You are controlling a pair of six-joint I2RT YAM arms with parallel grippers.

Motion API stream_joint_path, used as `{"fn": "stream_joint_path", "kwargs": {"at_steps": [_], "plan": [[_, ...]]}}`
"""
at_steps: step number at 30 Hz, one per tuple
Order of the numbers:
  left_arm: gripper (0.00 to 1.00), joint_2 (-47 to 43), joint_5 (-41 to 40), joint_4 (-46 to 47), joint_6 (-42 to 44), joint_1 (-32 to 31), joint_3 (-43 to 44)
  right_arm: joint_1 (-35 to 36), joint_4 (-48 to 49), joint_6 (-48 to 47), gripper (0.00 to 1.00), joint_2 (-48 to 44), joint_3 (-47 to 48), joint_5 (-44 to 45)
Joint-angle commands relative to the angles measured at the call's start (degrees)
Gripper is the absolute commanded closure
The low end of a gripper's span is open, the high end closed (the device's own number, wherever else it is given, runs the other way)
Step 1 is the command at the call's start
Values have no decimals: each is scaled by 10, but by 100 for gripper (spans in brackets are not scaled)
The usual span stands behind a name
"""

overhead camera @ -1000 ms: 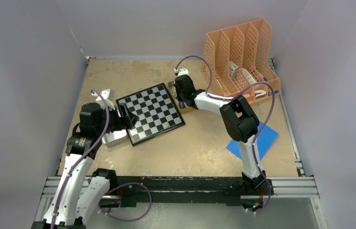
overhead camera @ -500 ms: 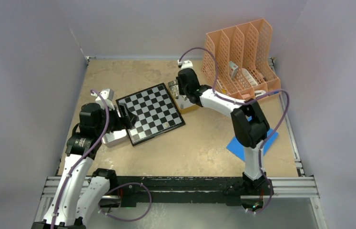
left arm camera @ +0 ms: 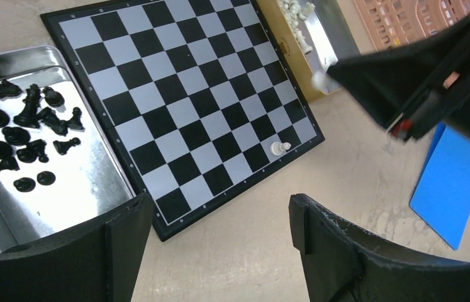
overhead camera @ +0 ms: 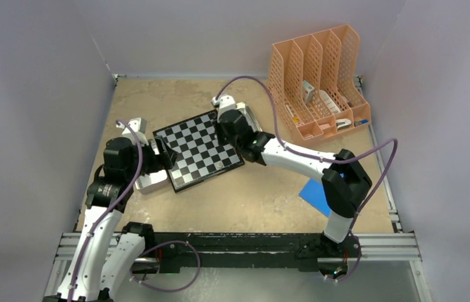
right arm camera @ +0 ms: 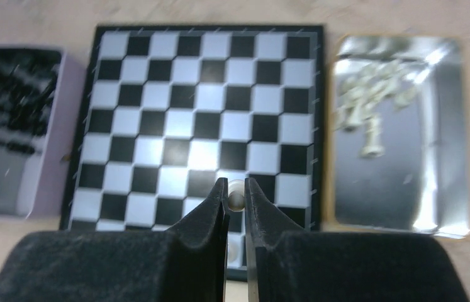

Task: Set up the chess pieces on the board
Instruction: Place the chess piece on the chessboard.

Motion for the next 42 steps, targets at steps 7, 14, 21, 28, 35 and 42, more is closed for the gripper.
{"fn": "stream_joint_path", "kwargs": {"at_steps": [7,14,21,28,35,42], "plan": [[21,-62,-100,-9,-24,6,15,115,72,28,91,4,-48,-12],[20,-108,-157,-18,-41,8,16,156,98,32,91,65,-45,1],[20,-119,-167,-19,-45,9,15,165,106,33,91,101,-41,11],[20,-116,-159,-18,-42,9,15,168,115,34,89,126,-39,31],[20,-114,-153,-16,-40,9,14,168,108,32,89,146,-23,43],[20,-109,-148,-15,-38,9,14,168,105,31,86,151,-22,38]]}}
